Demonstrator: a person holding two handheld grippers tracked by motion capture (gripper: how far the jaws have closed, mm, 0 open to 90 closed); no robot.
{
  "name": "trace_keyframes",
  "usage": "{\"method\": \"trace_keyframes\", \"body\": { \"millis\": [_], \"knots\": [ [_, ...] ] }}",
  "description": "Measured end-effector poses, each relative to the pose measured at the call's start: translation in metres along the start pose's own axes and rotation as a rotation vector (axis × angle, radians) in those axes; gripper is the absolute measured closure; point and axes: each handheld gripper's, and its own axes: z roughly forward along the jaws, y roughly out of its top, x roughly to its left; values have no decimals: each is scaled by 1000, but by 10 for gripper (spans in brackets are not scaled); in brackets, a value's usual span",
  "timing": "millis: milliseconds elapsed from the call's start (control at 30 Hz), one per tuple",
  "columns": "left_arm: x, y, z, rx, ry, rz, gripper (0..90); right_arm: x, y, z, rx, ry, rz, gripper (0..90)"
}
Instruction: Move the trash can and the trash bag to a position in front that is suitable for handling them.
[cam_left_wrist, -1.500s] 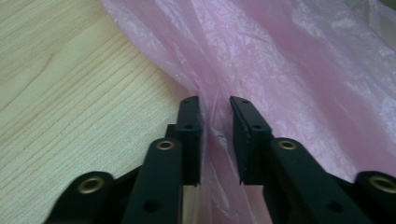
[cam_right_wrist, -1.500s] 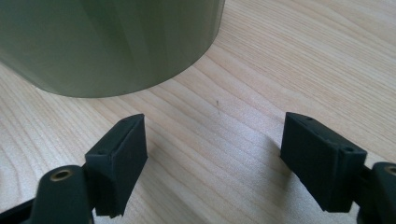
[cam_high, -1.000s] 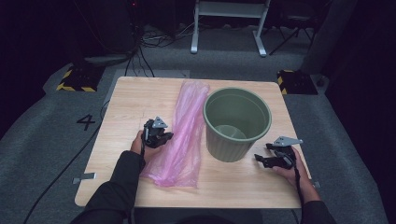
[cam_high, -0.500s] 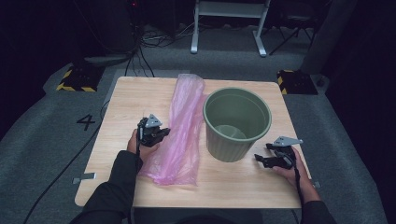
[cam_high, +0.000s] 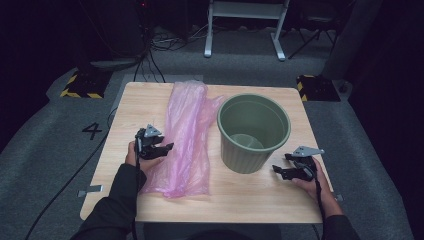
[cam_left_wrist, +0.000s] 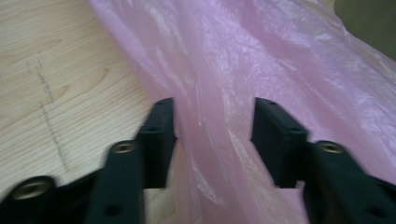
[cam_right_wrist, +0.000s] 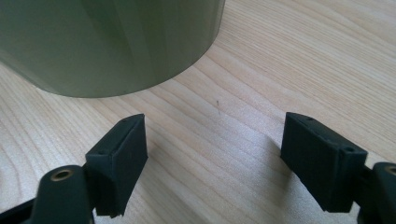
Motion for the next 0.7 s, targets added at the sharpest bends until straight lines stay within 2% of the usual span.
{"method": "trace_keyframes", "body": {
  "millis": [33,100,133,167,200,233,267,300,333,433,533,600,700],
  "knots": [
    [0,-2,-5,-8,-25,-2,383,0,0,0,0,1,0,227],
    [0,-4,-10,-16,-30,-7,270,0,0,0,-1,2,0,228],
    [-1,-6,-17,-30,-33,-4,270,0,0,0,-1,2,0,228],
    [-2,-11,-30,-60,-97,4,230,0,0,0,0,3,0,228],
    [-3,-14,-38,-73,-119,16,215,0,0,0,0,3,0,228],
    [-4,-18,-44,-72,-122,39,216,0,0,0,0,3,0,228],
    [-4,-18,-44,-72,-122,39,214,0,0,0,0,3,0,228],
    [-7,-25,-55,-67,-125,66,214,0,0,0,0,3,0,227],
    [-8,-30,-61,-53,-149,71,219,0,0,0,0,4,-1,226],
    [-14,-44,-68,-18,-173,103,270,1,0,0,-1,7,-2,226],
    [-23,-58,-66,30,-220,127,312,2,2,0,-7,5,-1,241],
    [-31,-63,-61,63,-247,144,324,5,7,-1,-39,52,15,234],
    [-42,-66,-51,85,-271,165,338,17,17,-5,-66,62,-34,227]
  ]
}}
